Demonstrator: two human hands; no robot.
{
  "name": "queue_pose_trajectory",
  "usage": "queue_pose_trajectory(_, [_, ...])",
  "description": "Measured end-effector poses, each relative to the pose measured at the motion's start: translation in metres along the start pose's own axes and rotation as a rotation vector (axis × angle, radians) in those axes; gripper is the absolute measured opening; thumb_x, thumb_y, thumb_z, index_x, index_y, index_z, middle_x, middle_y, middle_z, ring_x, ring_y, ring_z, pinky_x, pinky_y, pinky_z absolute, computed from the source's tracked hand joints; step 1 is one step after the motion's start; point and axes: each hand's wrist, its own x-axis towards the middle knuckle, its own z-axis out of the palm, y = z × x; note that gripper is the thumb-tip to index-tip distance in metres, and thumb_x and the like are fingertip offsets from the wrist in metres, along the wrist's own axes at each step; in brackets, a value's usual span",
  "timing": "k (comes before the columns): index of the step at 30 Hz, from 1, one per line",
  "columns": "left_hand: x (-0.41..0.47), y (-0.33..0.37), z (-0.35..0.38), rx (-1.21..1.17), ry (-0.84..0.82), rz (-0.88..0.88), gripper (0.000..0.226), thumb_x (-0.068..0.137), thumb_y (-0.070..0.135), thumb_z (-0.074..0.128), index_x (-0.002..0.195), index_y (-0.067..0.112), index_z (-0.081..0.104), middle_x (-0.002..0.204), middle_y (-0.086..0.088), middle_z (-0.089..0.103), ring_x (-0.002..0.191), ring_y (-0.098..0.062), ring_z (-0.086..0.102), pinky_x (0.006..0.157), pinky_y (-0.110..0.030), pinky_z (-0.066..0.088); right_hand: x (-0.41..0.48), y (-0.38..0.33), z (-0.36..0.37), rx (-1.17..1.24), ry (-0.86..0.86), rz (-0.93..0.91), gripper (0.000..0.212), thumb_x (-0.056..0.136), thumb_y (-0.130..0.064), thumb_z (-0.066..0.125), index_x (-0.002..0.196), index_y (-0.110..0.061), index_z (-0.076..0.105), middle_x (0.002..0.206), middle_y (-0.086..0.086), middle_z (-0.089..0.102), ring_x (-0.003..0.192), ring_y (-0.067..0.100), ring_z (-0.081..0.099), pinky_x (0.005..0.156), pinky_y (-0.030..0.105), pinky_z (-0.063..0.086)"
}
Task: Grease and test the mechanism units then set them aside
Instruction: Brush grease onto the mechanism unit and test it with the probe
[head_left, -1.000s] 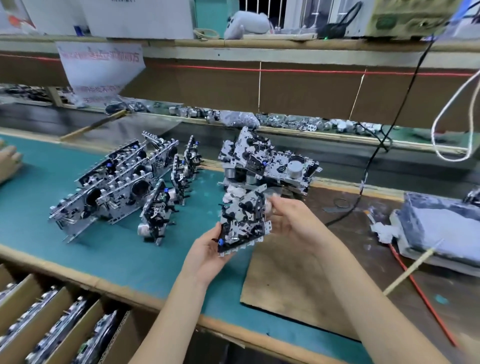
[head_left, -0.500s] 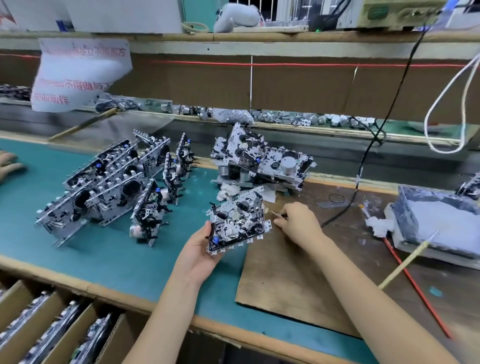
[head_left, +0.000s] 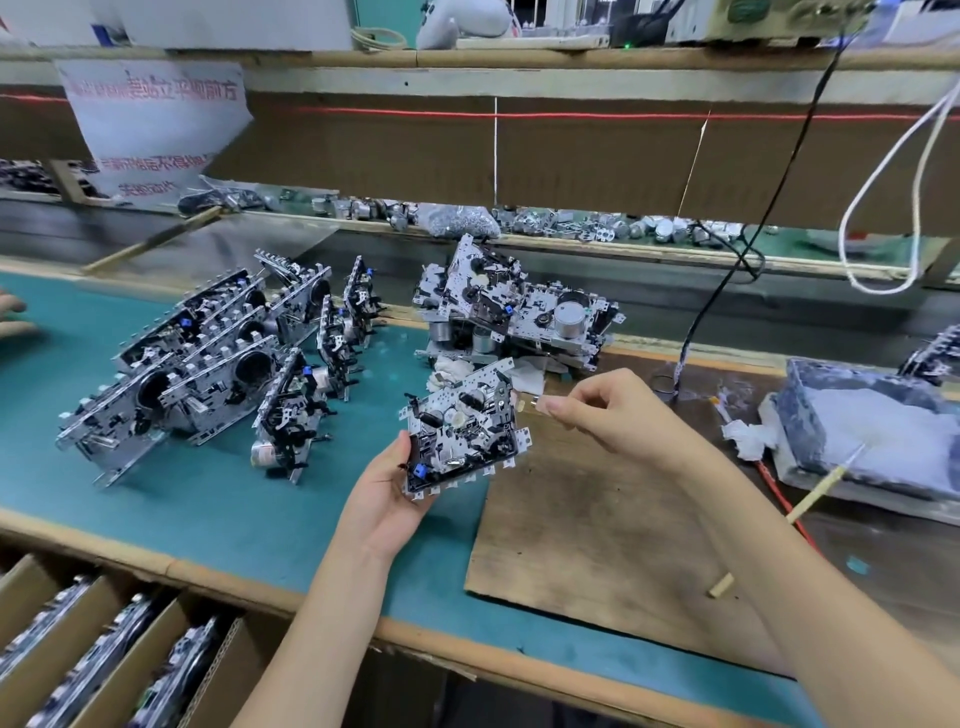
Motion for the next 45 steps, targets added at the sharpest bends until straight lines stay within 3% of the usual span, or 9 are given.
queue_pose_trajectory(9, [-0.003, 0.0, 0.002, 0.035, -0.011, 0.022, 0.034, 0.084, 0.02, 0.047, 0.076, 0.011, 0.078, 0.087, -0.006, 0.075, 0.074, -0.015, 0.072, 0.057, -0.023, 0.057, 0.001, 0.0, 0.004, -0.031, -0.005, -0.002, 0.037, 0.086, -0.029, 0.064, 0.058, -0.006, 0.057, 0.037, -0.011, 0.032, 0.036, 0.005, 0.027, 0.042, 0.012, 0.023])
queue_pose_trajectory(16, [-0.004, 0.001, 0.004, 0.061, -0.018, 0.029, 0.043, 0.093, 0.017, 0.039, 0.076, 0.01, 0.079, 0.085, -0.006, 0.075, 0.072, -0.016, 0.072, 0.054, -0.024, 0.056, 0.001, 0.002, 0.002, -0.027, -0.023, 0.018, 0.046, 0.086, -0.03, 0.064, 0.064, 0.009, 0.056, 0.042, -0.007, 0.032, 0.037, 0.005, 0.026, 0.043, 0.013, 0.024])
queue_pose_trajectory(27, [-0.002, 0.0, 0.003, 0.086, -0.014, 0.043, 0.034, 0.085, 0.019, 0.046, 0.078, 0.013, 0.079, 0.087, -0.005, 0.075, 0.074, -0.016, 0.072, 0.055, -0.025, 0.057, 0.005, 0.008, 0.007, 0.026, -0.035, 0.072, 0.042, 0.084, -0.036, 0.064, 0.058, -0.004, 0.057, 0.041, -0.006, 0.036, 0.035, 0.005, 0.028, 0.039, 0.012, 0.025])
queue_pose_trajectory(31, [-0.002, 0.0, 0.002, 0.085, -0.007, 0.046, 0.036, 0.088, 0.019, 0.045, 0.078, 0.013, 0.079, 0.087, -0.005, 0.075, 0.074, -0.015, 0.072, 0.055, -0.024, 0.056, 0.005, 0.004, 0.008, 0.025, -0.06, 0.132, 0.039, 0.085, -0.04, 0.061, 0.068, -0.005, 0.06, 0.051, 0.0, 0.049, 0.043, 0.01, 0.042, 0.045, 0.018, 0.037])
queue_pose_trajectory(33, [-0.002, 0.0, 0.002, 0.083, -0.013, 0.055, 0.031, 0.08, 0.021, 0.049, 0.078, 0.012, 0.079, 0.088, -0.006, 0.075, 0.075, -0.015, 0.072, 0.057, -0.024, 0.057, 0.003, -0.002, 0.008, -0.041, 0.067, 0.043, 0.033, 0.084, -0.043, 0.06, 0.09, -0.011, 0.065, 0.075, -0.001, 0.062, 0.065, 0.01, 0.055, 0.065, 0.025, 0.046])
queue_pose_trajectory(35, [-0.002, 0.0, 0.003, 0.098, -0.038, 0.06, 0.031, 0.078, 0.022, 0.049, 0.08, 0.012, 0.079, 0.09, -0.006, 0.075, 0.078, -0.015, 0.072, 0.059, -0.025, 0.057, 0.001, -0.016, 0.007, -0.165, 0.144, -0.104, 0.066, 0.076, -0.058, 0.058, 0.125, -0.015, 0.054, 0.114, -0.002, 0.061, 0.102, 0.011, 0.055, 0.091, 0.026, 0.042])
queue_pose_trajectory(38, [-0.002, -0.001, 0.005, 0.146, -0.066, 0.059, 0.033, 0.079, 0.024, 0.048, 0.082, 0.013, 0.079, 0.092, -0.007, 0.074, 0.081, -0.016, 0.072, 0.062, -0.025, 0.057, 0.003, -0.04, 0.017, -0.697, -0.059, -0.288, 0.114, 0.063, -0.077, 0.054, 0.148, -0.014, 0.012, 0.149, 0.001, 0.031, 0.135, 0.014, 0.026, 0.114, 0.043, 0.006])
queue_pose_trajectory(42, [-0.003, 0.0, 0.005, 0.173, -0.086, 0.062, 0.033, 0.079, 0.025, 0.048, 0.084, 0.013, 0.079, 0.09, -0.007, 0.075, 0.079, -0.017, 0.072, 0.061, -0.026, 0.057, 0.014, -0.048, 0.046, -1.074, -0.206, -0.37, 0.125, 0.066, -0.069, 0.063, 0.146, -0.011, -0.013, 0.143, 0.01, 0.034, 0.133, 0.024, 0.029, 0.108, 0.061, -0.007])
queue_pose_trajectory(45, [-0.002, 0.0, 0.004, 0.19, -0.096, 0.064, 0.032, 0.079, 0.024, 0.048, 0.082, 0.013, 0.079, 0.088, -0.006, 0.075, 0.076, -0.016, 0.072, 0.06, -0.025, 0.057, 0.016, -0.049, 0.052, -1.11, -0.221, -0.366, 0.117, 0.069, -0.064, 0.062, 0.148, -0.011, -0.005, 0.13, 0.011, 0.045, 0.119, 0.029, 0.041, 0.107, 0.064, -0.004])
